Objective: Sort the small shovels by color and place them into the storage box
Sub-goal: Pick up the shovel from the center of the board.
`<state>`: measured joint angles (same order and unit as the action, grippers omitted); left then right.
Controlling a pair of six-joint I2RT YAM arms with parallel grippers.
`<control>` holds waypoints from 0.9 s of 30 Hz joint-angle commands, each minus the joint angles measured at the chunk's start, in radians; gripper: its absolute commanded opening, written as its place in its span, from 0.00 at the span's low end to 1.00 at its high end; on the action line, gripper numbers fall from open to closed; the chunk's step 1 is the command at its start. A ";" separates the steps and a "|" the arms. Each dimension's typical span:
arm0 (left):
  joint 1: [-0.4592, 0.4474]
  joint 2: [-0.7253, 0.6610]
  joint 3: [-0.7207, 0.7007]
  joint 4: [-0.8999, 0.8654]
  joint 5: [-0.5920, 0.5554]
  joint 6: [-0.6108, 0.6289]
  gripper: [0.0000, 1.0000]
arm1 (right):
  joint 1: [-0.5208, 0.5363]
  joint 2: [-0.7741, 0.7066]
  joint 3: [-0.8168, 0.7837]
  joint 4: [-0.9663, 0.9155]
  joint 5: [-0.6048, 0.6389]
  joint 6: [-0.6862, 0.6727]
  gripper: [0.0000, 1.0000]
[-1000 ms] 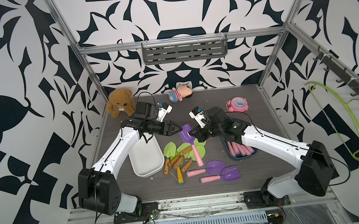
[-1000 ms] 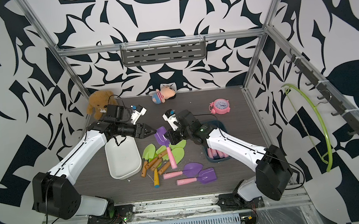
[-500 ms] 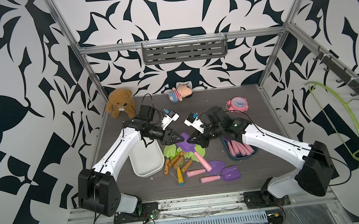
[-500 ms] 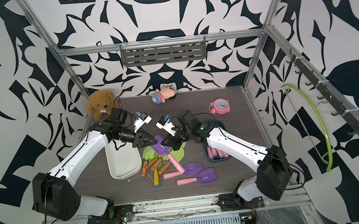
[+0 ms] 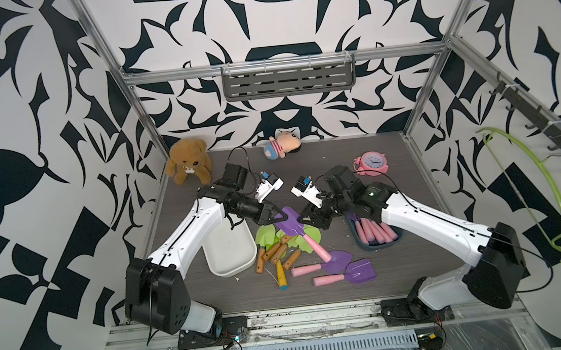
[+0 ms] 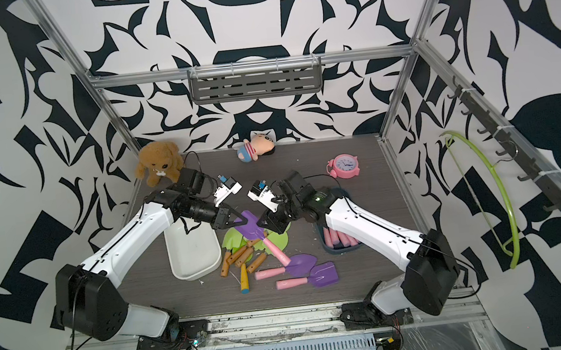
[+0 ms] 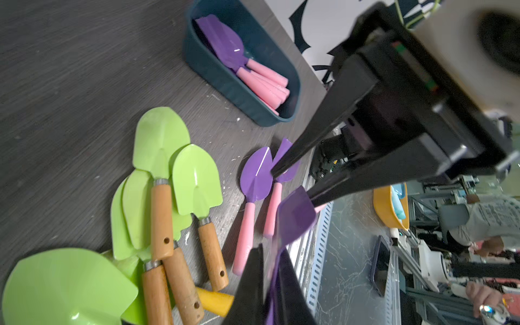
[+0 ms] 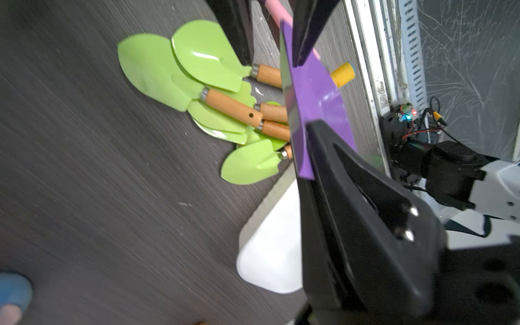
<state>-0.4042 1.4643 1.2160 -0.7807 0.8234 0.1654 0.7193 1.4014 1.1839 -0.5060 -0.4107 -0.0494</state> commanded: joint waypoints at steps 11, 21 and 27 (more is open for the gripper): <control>0.002 0.063 0.035 0.080 -0.142 -0.296 0.00 | 0.080 0.072 0.156 -0.282 0.240 -0.015 0.39; 0.001 0.072 0.035 0.093 -0.101 -0.330 0.00 | 0.129 0.157 0.194 -0.285 0.282 -0.013 0.44; 0.001 0.066 0.030 0.107 -0.057 -0.350 0.00 | 0.137 0.175 0.198 -0.281 0.339 -0.017 0.44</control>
<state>-0.4042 1.5314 1.2243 -0.6914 0.7090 -0.1692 0.8490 1.5837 1.3396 -0.7822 -0.1200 -0.0570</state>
